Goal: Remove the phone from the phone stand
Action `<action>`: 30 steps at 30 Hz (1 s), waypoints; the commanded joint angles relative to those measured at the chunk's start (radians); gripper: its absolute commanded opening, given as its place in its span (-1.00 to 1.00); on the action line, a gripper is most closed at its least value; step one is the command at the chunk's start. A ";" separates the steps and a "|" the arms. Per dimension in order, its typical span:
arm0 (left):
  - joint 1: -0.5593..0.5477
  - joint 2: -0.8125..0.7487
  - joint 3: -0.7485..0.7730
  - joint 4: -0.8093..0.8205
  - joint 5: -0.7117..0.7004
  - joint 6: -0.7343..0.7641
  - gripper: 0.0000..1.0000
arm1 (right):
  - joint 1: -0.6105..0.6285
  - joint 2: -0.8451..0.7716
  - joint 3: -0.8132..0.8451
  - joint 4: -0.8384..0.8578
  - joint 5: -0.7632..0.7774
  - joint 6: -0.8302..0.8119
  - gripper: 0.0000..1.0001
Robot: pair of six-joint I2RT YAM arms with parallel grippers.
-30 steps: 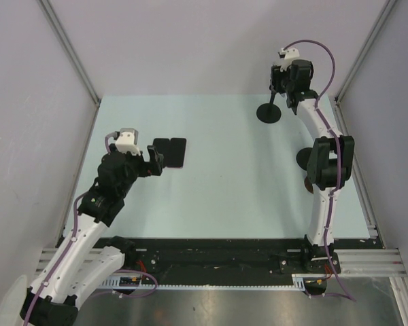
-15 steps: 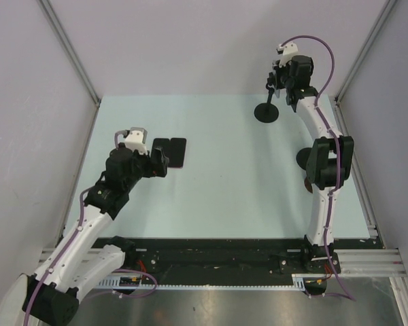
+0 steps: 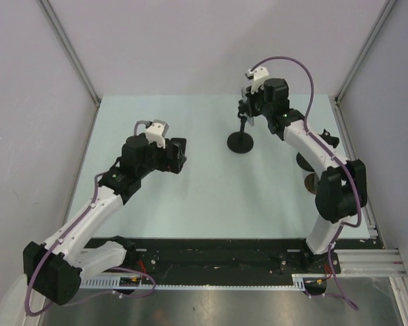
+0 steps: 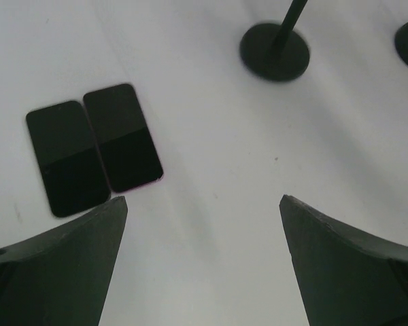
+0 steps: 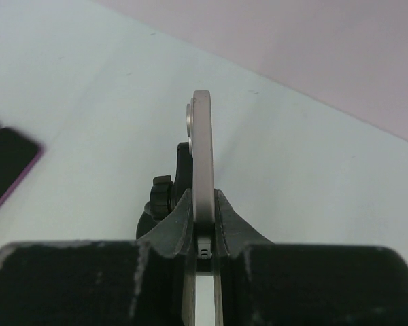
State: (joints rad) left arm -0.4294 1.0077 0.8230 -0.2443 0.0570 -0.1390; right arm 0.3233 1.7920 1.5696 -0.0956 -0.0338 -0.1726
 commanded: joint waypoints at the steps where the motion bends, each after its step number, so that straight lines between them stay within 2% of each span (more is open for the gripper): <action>1: -0.048 0.063 0.073 0.152 0.084 0.055 1.00 | 0.080 -0.172 -0.068 0.027 0.002 0.071 -1.00; 6: -0.103 0.164 0.100 0.232 0.096 0.081 1.00 | 0.157 -0.302 -0.195 -0.021 0.024 0.097 -1.00; 11: -0.149 0.226 0.064 0.434 0.130 0.072 1.00 | 0.238 -0.425 -0.293 -0.043 0.029 0.137 -1.00; 20: -0.247 0.362 0.114 0.508 0.182 0.128 1.00 | 0.399 -0.568 -0.485 0.046 0.153 0.168 -1.00; 30: -0.289 0.402 0.084 0.548 0.285 0.136 0.94 | 0.450 -0.634 -0.569 0.066 0.199 0.203 -1.00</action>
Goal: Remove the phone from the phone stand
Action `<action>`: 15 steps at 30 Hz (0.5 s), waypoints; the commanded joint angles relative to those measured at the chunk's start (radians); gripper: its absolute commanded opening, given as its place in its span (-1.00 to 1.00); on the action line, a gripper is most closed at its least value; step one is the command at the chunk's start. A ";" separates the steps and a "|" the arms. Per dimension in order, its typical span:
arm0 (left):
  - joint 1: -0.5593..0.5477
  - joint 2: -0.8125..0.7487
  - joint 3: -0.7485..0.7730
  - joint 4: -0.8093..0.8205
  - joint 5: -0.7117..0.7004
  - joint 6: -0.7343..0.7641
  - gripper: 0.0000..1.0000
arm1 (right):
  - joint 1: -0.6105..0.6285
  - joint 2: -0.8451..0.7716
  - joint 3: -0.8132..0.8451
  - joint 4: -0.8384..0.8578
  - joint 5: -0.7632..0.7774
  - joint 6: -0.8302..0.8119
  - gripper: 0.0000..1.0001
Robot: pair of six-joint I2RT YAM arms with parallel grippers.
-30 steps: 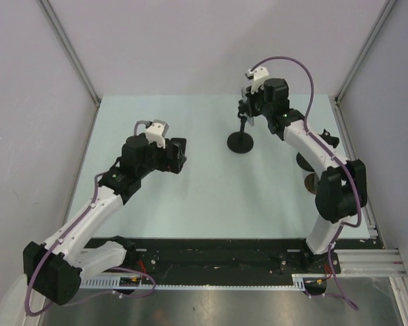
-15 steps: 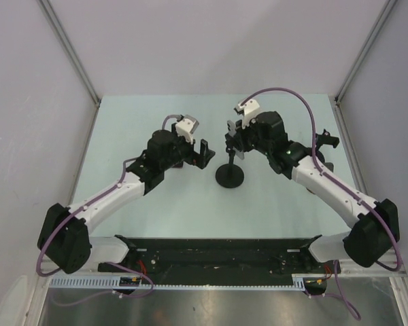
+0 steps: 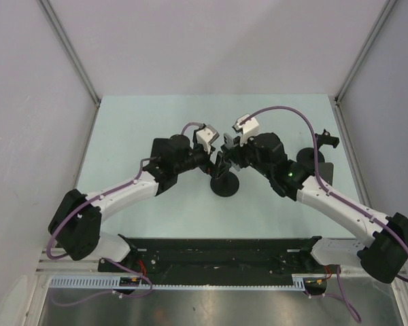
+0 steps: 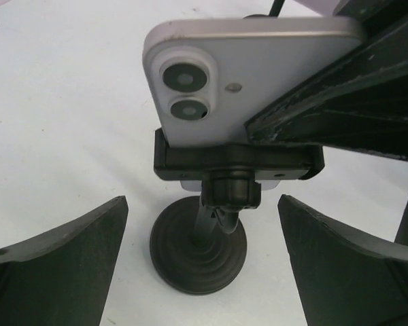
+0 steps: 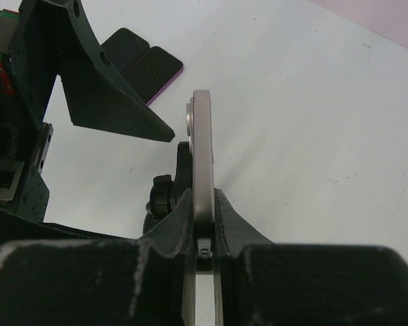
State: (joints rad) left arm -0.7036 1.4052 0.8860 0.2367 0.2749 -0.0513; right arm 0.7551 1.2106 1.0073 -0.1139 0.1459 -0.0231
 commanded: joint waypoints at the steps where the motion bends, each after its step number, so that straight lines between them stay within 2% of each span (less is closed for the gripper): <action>1: -0.017 0.006 0.018 0.069 0.063 0.048 0.90 | 0.021 -0.055 -0.010 0.085 0.021 0.055 -1.00; 6: -0.019 0.043 0.008 0.111 0.004 0.048 0.74 | 0.035 -0.065 -0.032 0.092 0.012 0.064 -1.00; 9: -0.019 0.067 0.019 0.134 -0.011 0.048 0.54 | 0.039 -0.069 -0.047 0.089 0.011 0.071 -1.00; 12: -0.019 0.089 0.022 0.153 -0.002 0.048 0.23 | 0.046 -0.086 -0.064 0.092 0.014 0.074 -1.00; 15: -0.022 0.089 0.008 0.168 0.012 0.048 -0.43 | 0.049 -0.097 -0.075 0.095 0.023 0.080 -1.00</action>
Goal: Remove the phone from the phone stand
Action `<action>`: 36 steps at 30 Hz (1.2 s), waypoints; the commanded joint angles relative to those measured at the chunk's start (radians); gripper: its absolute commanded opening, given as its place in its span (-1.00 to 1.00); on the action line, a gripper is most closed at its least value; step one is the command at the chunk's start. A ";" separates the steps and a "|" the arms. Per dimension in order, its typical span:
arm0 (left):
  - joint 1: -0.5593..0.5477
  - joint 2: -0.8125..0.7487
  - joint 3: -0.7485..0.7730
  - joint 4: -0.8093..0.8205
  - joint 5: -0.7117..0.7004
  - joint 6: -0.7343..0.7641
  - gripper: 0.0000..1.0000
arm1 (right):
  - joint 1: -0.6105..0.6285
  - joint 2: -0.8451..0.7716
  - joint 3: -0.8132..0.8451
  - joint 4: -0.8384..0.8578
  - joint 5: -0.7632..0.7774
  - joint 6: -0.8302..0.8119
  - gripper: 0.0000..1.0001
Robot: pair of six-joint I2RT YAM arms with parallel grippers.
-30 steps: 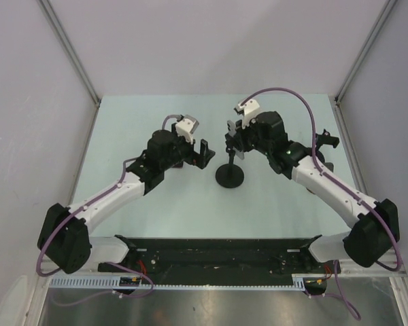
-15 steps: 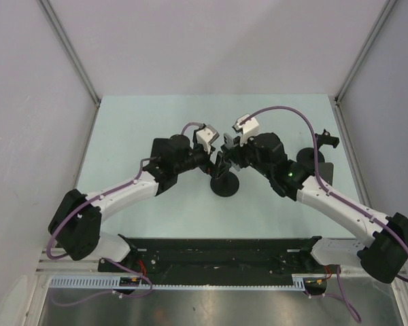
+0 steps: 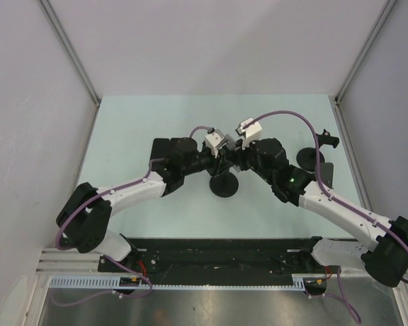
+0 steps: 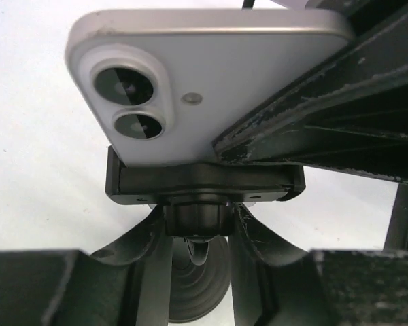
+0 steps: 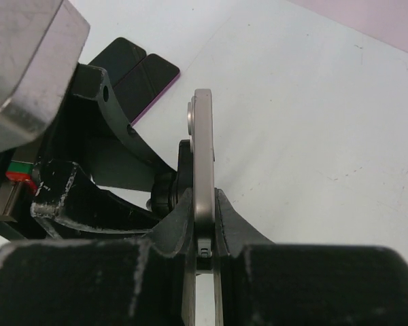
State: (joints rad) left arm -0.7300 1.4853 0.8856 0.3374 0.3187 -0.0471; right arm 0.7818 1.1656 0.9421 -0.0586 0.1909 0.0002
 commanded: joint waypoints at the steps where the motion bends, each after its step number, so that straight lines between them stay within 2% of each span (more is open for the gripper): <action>1: 0.004 0.007 0.004 0.071 -0.027 0.044 -0.64 | 0.022 -0.053 -0.014 0.042 -0.016 0.058 -1.00; 4: 0.003 -0.003 -0.014 0.080 -0.012 0.044 -0.99 | 0.025 -0.053 -0.026 0.048 0.011 0.064 -0.96; 8: 0.000 -0.019 -0.040 0.091 0.005 0.068 -0.99 | 0.027 -0.044 -0.040 0.111 0.070 0.061 -0.59; 9: -0.002 -0.026 -0.049 0.091 0.011 0.067 -0.99 | 0.027 -0.040 -0.043 0.129 0.077 0.054 -0.43; 12: -0.006 -0.036 -0.063 0.097 0.014 0.067 -0.99 | 0.027 -0.020 -0.046 0.164 0.085 0.044 -0.25; 15: -0.008 -0.042 -0.071 0.100 0.022 0.069 -0.99 | 0.027 -0.001 -0.046 0.193 0.085 0.038 -0.22; 25: -0.011 -0.057 -0.080 0.101 0.014 0.062 -0.99 | 0.027 0.057 -0.049 0.217 0.078 0.035 -0.25; 26: -0.011 -0.057 -0.079 0.101 0.010 0.058 -0.99 | 0.027 0.055 -0.049 0.215 0.076 0.035 -0.31; 27: -0.011 -0.057 -0.080 0.101 -0.009 0.053 -0.99 | 0.028 0.054 -0.049 0.209 0.076 0.038 -0.53; 29: -0.009 -0.059 -0.080 0.101 -0.042 0.024 -0.99 | 0.027 0.039 -0.051 0.200 0.081 0.044 -0.79; 30: -0.009 -0.057 -0.085 0.101 -0.096 0.013 -0.99 | 0.027 0.033 -0.052 0.186 0.082 0.047 -1.00; 33: 0.009 -0.056 -0.096 0.098 -0.206 -0.060 -0.99 | 0.028 0.002 -0.055 0.139 0.087 0.052 -1.00; 36: 0.053 -0.057 -0.112 0.092 -0.240 -0.140 -0.99 | 0.031 -0.038 -0.063 0.086 0.091 0.050 -1.00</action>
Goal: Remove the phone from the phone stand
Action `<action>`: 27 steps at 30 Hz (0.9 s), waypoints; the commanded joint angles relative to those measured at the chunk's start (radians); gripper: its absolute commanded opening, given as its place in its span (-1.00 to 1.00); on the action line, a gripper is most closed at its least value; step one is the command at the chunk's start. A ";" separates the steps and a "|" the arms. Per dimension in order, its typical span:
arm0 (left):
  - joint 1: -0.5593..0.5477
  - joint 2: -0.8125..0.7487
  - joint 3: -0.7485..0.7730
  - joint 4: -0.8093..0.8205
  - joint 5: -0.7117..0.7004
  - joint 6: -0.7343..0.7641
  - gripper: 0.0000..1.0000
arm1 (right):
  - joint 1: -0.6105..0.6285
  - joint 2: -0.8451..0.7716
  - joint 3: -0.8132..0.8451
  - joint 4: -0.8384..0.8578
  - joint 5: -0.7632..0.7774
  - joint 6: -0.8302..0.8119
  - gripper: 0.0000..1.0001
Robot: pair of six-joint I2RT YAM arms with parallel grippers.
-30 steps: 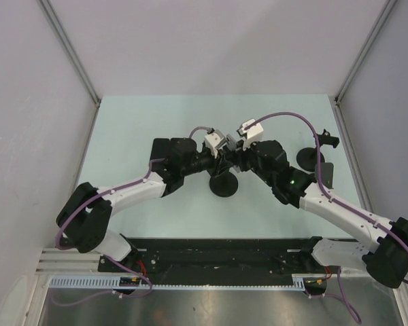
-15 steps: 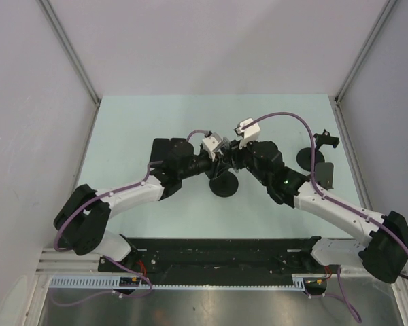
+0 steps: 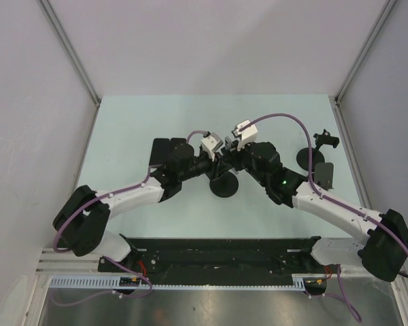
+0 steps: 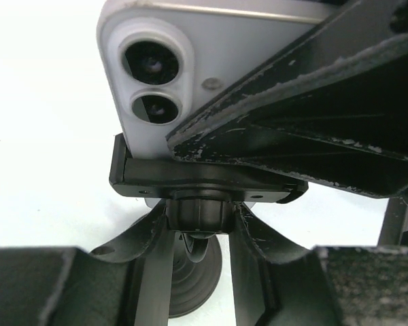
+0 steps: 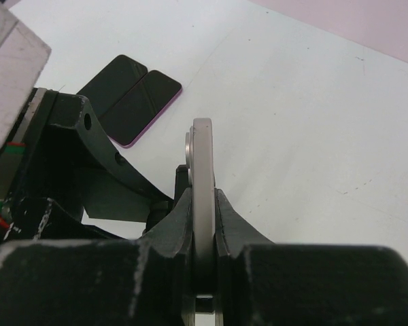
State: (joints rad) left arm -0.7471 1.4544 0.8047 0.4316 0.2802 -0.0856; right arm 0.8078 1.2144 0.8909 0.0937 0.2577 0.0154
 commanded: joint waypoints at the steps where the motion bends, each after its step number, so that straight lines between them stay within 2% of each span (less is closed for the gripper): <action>1: 0.078 -0.028 -0.033 -0.008 -0.217 -0.112 -0.99 | 0.005 -0.096 -0.015 -0.075 0.037 0.035 -1.00; 9: 0.100 -0.037 -0.039 -0.030 -0.213 -0.132 -0.99 | 0.004 -0.134 -0.021 -0.088 0.150 0.027 -1.00; 19: 0.100 -0.077 -0.119 -0.030 -0.214 -0.203 -1.00 | 0.002 -0.128 -0.021 -0.089 0.417 0.146 -1.00; 27: 0.103 -0.092 -0.160 -0.030 -0.243 -0.250 -0.99 | 0.002 -0.131 -0.021 -0.066 0.446 0.136 -1.00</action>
State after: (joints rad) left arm -0.7227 1.3754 0.6895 0.5026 0.2188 -0.2939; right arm 0.8425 1.1553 0.8665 0.0517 0.4976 0.1898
